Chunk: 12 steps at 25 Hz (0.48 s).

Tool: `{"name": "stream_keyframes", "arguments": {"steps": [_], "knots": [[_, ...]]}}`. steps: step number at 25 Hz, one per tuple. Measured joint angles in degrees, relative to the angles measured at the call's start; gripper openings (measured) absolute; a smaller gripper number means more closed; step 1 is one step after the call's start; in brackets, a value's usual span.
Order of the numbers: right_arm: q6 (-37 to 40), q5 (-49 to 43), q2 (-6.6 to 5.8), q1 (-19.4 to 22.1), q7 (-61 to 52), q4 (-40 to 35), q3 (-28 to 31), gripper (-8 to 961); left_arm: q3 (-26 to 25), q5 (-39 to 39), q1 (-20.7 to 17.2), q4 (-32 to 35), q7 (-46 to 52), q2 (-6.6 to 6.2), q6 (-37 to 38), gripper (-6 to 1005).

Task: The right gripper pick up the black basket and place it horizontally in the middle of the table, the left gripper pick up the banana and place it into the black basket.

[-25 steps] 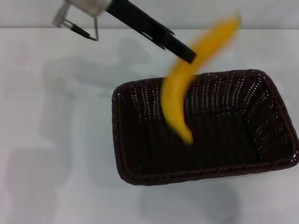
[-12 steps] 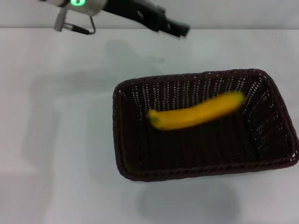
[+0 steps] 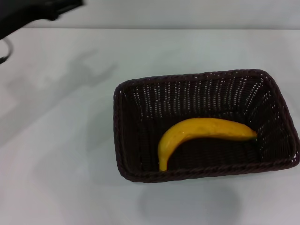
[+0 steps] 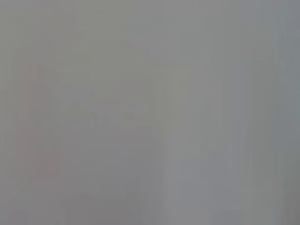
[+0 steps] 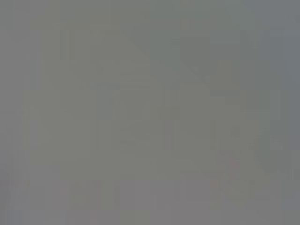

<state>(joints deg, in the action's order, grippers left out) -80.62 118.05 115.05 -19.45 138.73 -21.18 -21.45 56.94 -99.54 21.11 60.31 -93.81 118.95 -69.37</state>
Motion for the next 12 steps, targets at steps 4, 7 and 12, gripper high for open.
{"name": "stream_keyframes", "arguments": {"steps": [4,7,12], "knots": [[0.1,1.1,0.0,0.0,0.4,4.0,-0.2,570,-0.8,-12.6,-4.9,-8.7,-15.2,0.09,-0.7,874],[0.5,1.0,0.01,-0.2,0.8,6.1,-0.5,571,-0.8,-20.4,-6.5,-15.0,-22.2,0.17,-1.0,874],[0.5,1.1,0.08,-0.5,2.5,8.3,-0.4,572,-1.1,-29.9,-6.7,-24.4,-34.1,0.21,-1.2,874]]}}
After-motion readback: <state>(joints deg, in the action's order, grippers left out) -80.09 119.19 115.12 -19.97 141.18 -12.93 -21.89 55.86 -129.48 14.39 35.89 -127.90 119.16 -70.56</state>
